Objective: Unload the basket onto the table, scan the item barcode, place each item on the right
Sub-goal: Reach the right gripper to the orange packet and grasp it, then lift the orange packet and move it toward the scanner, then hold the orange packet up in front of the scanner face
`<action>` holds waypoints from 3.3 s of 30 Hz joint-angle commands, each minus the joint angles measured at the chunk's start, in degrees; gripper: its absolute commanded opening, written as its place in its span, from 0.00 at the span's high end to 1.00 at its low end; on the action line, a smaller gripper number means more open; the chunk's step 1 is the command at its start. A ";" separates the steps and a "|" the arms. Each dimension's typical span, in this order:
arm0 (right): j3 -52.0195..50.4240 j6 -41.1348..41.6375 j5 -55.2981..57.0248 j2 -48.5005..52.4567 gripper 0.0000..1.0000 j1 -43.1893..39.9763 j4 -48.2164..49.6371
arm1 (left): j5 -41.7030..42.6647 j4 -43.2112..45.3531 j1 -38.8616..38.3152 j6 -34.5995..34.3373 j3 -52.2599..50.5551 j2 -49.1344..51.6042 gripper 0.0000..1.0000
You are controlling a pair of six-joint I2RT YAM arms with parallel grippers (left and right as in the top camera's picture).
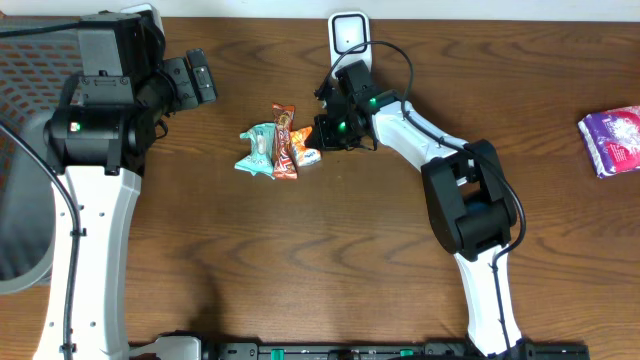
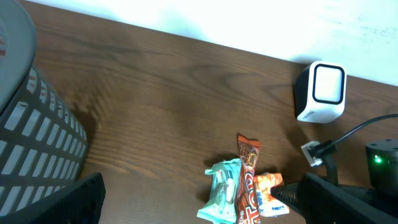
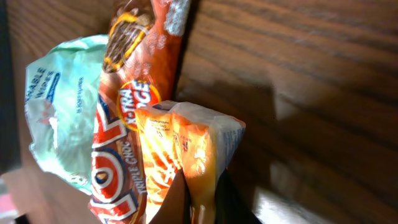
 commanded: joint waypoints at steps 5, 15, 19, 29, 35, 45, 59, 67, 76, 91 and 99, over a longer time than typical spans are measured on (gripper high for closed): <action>-0.35 2.36 -21.77 2.62 0.99 -3.02 0.66 | -0.72 0.00 0.15 -0.22 0.59 0.33 0.02; -0.35 3.85 -47.01 2.62 0.99 -12.85 3.26 | -0.72 0.00 0.15 -0.22 0.59 0.33 0.02; -0.35 3.82 -49.11 2.62 0.99 -15.43 3.21 | -0.72 0.00 0.15 -0.22 0.59 0.33 0.02; -0.35 3.56 -51.23 2.62 0.99 -18.51 3.63 | -0.72 0.00 0.15 -0.22 0.59 0.33 0.02; -0.35 3.37 -51.23 2.62 0.99 -19.58 3.65 | -0.72 0.00 0.15 -0.22 0.59 0.33 0.02; -0.37 1.86 -51.19 2.62 0.99 -21.68 3.63 | -0.72 0.00 0.15 -0.22 0.59 0.33 0.02; -0.37 1.86 -51.21 2.62 0.99 -21.92 3.63 | -0.72 0.00 0.15 -0.22 0.59 0.33 0.02; -0.26 3.80 -49.44 2.45 0.99 -22.01 3.69 | -0.72 0.00 0.15 -0.22 0.59 0.33 0.02; 0.02 6.97 -3.45 -10.08 0.99 -18.21 3.13 | -0.72 0.00 0.15 -0.22 0.59 0.33 0.02; 0.00 -4.74 59.39 -13.60 0.99 1.55 16.74 | -0.72 0.00 0.15 -0.22 0.59 0.33 0.02; 0.79 -12.11 58.73 -12.04 0.99 1.95 30.08 | -0.72 0.00 0.15 -0.22 0.59 0.33 0.02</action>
